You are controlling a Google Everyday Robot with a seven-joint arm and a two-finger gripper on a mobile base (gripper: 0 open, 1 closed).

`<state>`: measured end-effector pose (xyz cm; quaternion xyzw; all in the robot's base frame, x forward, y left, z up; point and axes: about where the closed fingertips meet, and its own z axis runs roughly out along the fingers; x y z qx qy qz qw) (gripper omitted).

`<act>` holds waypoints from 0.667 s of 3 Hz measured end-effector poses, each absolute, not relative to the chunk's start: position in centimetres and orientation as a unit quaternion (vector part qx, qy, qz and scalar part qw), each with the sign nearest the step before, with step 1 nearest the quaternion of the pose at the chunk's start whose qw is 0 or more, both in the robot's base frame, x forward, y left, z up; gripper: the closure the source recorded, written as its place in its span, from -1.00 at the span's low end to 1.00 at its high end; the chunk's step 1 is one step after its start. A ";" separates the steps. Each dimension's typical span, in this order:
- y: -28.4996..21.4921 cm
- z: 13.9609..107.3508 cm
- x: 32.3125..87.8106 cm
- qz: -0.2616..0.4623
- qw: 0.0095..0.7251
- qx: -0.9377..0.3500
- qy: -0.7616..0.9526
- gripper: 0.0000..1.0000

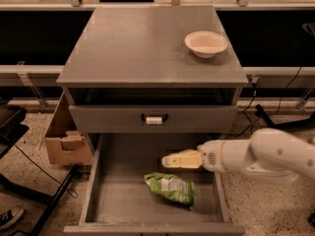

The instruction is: Place green rice chip bag into middle drawer

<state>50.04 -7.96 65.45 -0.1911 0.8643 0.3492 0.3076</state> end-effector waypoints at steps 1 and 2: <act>-13.2 73.7 49.3 0.310 0.303 -0.247 0.866 -1.00; -16.0 77.4 49.0 0.292 0.289 -0.292 0.864 -1.00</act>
Offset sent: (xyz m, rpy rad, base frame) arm -0.0369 -0.1139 0.1659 -0.2240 -0.0255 0.3262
